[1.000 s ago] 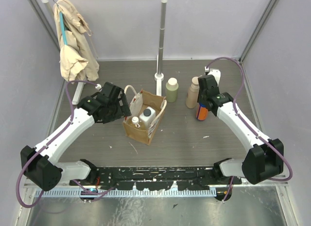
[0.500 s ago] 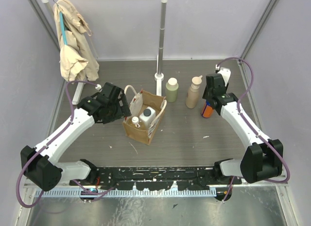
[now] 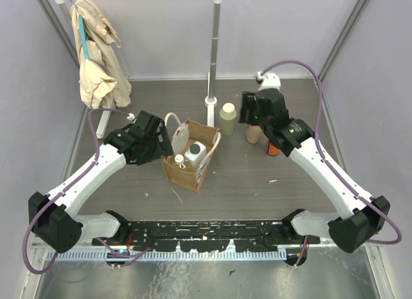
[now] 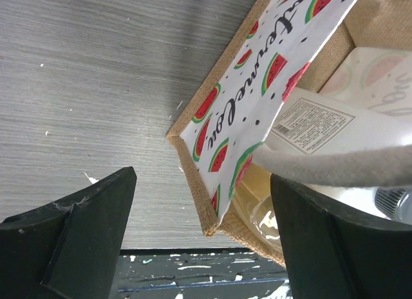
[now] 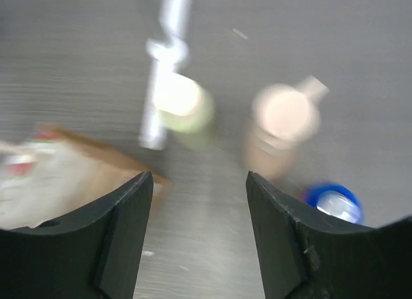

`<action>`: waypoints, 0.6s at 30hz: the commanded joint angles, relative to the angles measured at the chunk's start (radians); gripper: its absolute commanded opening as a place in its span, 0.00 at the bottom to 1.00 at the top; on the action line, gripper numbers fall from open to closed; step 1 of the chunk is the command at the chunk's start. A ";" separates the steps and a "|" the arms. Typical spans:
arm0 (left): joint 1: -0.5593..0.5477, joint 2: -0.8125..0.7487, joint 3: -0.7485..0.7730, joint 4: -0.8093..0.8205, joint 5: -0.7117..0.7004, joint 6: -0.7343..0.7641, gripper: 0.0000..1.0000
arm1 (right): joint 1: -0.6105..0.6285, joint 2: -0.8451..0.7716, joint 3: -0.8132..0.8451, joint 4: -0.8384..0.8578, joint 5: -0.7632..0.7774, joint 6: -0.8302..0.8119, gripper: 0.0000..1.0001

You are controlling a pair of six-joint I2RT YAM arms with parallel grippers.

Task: Take the personal care products out of the canvas bag

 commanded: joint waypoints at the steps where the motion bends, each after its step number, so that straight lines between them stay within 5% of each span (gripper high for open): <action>1: 0.004 0.008 -0.013 0.037 0.022 -0.004 0.92 | 0.154 0.095 0.288 -0.041 -0.140 -0.052 0.65; 10: 0.003 -0.002 -0.005 0.042 0.021 -0.013 0.92 | 0.275 0.351 0.540 -0.177 -0.337 0.013 0.64; 18: 0.003 -0.007 -0.017 0.042 0.040 -0.024 0.92 | 0.284 0.348 0.471 -0.176 -0.454 0.260 0.62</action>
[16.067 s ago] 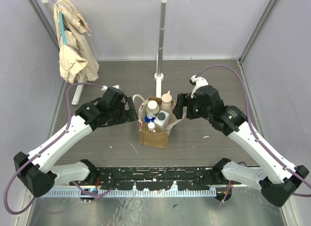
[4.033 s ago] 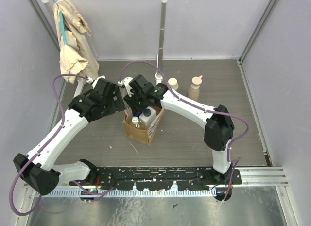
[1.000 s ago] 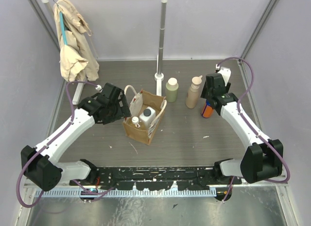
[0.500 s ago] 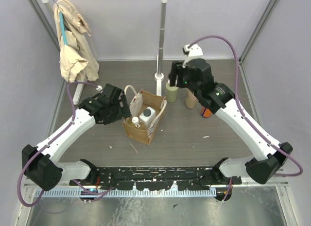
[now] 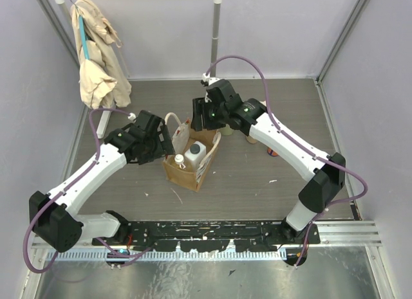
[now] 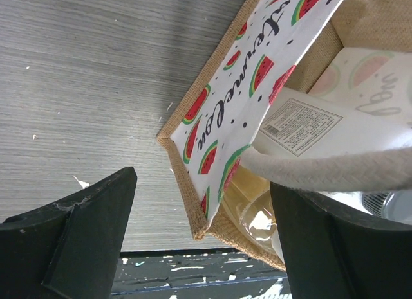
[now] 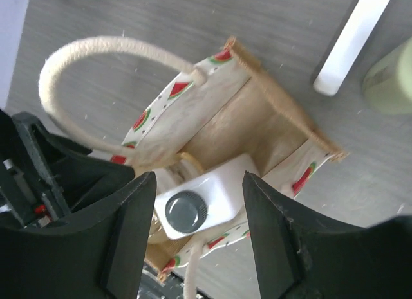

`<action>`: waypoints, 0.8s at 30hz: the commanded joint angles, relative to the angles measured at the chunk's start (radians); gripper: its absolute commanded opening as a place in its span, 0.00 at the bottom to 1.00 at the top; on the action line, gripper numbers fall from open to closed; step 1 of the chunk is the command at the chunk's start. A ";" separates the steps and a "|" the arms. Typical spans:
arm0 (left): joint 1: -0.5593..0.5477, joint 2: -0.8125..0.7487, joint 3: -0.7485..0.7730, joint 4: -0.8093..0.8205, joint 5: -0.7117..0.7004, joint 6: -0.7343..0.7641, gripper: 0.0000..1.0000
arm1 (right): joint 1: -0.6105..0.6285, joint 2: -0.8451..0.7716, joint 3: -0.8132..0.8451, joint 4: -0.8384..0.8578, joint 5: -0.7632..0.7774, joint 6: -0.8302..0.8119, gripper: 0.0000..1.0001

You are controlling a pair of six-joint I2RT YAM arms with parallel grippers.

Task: Take the personal care products out of the canvas bag

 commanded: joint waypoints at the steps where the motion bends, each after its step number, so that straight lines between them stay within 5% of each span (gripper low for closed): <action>1: 0.003 -0.016 -0.017 0.020 0.019 -0.015 0.92 | 0.006 -0.081 -0.017 0.012 -0.082 0.169 0.65; 5: 0.001 -0.025 -0.025 0.033 0.020 -0.022 0.92 | 0.024 -0.064 0.024 -0.050 -0.068 0.248 0.99; 24: 0.001 -0.093 -0.049 0.037 0.035 -0.046 0.93 | 0.109 -0.048 -0.170 -0.106 0.024 0.530 1.00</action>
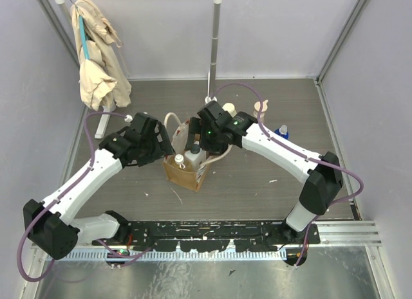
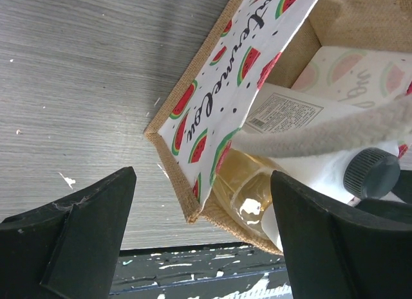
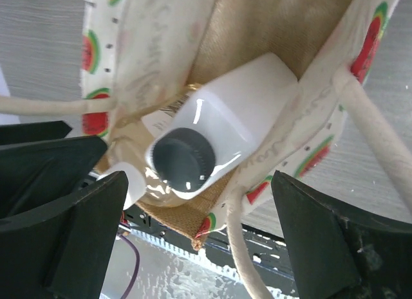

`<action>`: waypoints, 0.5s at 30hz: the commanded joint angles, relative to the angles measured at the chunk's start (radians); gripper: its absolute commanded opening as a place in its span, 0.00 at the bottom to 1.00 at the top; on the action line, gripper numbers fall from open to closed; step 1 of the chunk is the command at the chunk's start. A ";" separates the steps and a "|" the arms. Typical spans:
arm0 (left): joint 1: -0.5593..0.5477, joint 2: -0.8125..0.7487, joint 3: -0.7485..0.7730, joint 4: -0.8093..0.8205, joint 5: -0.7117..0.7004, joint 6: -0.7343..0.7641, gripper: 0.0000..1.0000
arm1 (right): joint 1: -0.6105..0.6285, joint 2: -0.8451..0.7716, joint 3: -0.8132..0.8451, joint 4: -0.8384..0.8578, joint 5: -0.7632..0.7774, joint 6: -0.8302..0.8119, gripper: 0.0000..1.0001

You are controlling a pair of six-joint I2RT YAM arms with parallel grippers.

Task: Take the personal care products out of the canvas bag

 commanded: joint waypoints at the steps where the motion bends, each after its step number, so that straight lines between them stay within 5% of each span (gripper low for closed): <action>1: 0.002 -0.037 -0.023 0.016 0.014 -0.008 0.93 | 0.021 -0.025 -0.025 0.008 0.039 0.098 1.00; 15: 0.003 -0.048 -0.042 0.031 0.032 -0.002 0.95 | 0.076 0.133 0.141 -0.098 0.212 0.151 1.00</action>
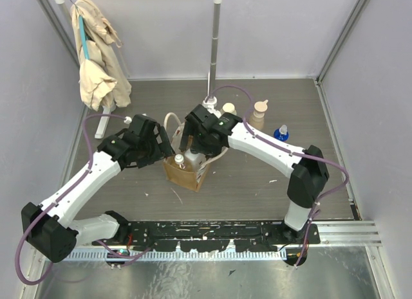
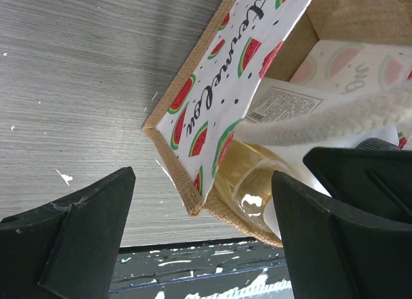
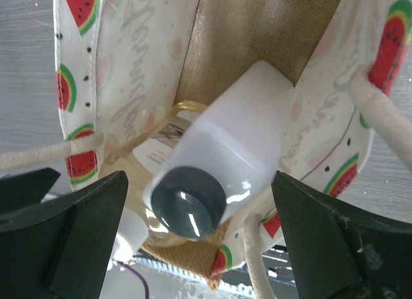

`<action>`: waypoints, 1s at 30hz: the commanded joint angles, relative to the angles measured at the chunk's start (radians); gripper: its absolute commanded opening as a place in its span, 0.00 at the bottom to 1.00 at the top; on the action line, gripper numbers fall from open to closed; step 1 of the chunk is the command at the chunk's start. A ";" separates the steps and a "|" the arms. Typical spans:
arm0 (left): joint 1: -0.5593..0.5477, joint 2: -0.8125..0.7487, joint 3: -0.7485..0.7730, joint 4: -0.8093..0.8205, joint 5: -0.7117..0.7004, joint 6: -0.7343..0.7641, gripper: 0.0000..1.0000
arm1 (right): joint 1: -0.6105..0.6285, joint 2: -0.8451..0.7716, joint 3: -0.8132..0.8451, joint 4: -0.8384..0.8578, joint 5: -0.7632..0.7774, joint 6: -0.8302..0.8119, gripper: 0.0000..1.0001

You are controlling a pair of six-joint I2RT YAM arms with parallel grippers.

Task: Take the personal care products out of the canvas bag

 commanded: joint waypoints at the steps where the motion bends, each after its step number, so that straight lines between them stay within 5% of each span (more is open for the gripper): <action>1: 0.002 -0.013 -0.018 0.029 0.021 0.001 0.95 | 0.027 0.055 0.132 -0.077 0.114 0.018 1.00; 5: 0.002 -0.016 -0.015 0.020 0.032 0.004 0.94 | 0.038 0.094 0.172 -0.104 0.186 0.001 0.97; 14: 0.002 -0.031 -0.001 -0.023 -0.009 0.015 0.95 | 0.038 0.048 0.141 -0.089 0.224 -0.066 0.59; 20: 0.002 -0.019 -0.002 -0.019 0.000 0.007 0.95 | 0.038 0.068 0.164 -0.107 0.238 -0.159 0.47; 30: 0.002 -0.035 0.008 -0.042 -0.027 0.011 0.95 | 0.041 0.131 0.194 -0.099 0.206 -0.269 0.61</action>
